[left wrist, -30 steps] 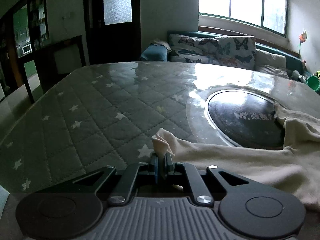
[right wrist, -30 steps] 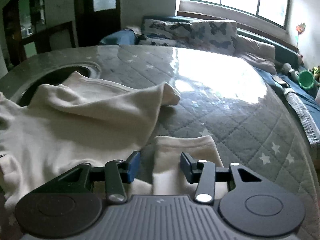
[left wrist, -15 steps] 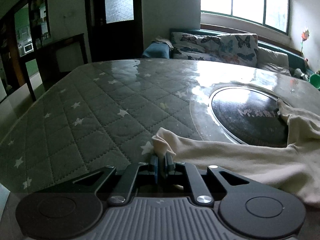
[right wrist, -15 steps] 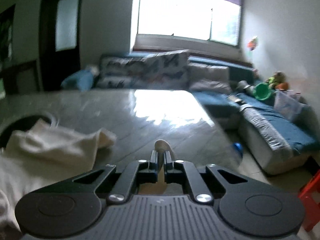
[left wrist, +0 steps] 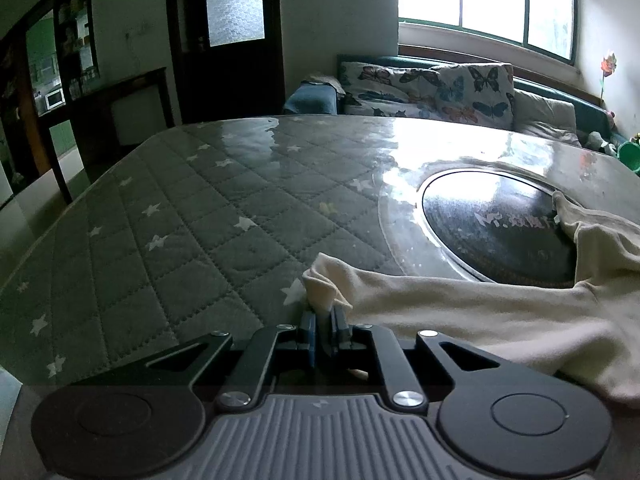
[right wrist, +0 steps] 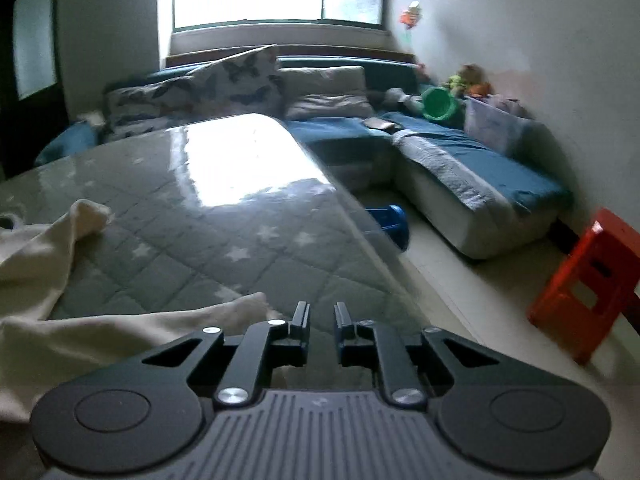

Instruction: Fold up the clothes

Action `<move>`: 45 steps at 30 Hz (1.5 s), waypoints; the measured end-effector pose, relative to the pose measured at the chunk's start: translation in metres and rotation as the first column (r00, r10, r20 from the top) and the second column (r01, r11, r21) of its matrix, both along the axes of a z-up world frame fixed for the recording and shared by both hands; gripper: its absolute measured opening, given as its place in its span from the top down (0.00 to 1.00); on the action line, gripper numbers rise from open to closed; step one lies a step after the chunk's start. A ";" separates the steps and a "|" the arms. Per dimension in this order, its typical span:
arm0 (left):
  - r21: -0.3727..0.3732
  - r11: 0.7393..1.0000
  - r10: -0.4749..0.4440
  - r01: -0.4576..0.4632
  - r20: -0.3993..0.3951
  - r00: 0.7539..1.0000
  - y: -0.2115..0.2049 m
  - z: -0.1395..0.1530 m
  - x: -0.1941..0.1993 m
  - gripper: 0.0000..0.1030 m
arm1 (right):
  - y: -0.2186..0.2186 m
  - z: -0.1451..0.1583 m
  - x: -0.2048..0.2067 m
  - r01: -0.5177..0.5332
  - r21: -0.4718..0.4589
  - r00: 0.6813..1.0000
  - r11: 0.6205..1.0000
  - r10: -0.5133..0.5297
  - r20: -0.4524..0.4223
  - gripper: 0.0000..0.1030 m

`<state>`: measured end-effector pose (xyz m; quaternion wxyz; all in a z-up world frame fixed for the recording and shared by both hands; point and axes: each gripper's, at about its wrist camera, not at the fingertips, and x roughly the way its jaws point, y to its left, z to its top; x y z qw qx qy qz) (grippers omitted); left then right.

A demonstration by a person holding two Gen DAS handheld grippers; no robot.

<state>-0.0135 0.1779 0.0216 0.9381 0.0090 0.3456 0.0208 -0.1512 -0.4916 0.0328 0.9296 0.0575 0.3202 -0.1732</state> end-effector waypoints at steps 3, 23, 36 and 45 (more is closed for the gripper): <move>0.004 1.000 -0.003 0.003 -0.003 1.000 0.000 0.000 0.000 0.89 | -0.003 0.000 -0.001 0.002 0.015 1.000 1.000 -0.002 0.007 0.80; 0.007 1.000 0.008 -0.008 0.003 1.000 0.005 0.004 -0.007 0.71 | -0.004 0.003 0.023 -0.084 0.054 0.982 0.995 0.074 0.171 0.80; 0.014 0.999 0.032 -0.032 0.039 0.999 0.011 0.019 -0.017 0.53 | -0.010 -0.028 0.020 -0.091 0.097 0.996 0.991 0.091 0.005 0.64; 0.039 0.999 0.009 -0.012 0.080 0.997 0.009 0.035 -0.024 0.50 | 0.014 -0.033 0.018 -0.102 -0.062 0.990 0.993 0.095 -0.103 0.91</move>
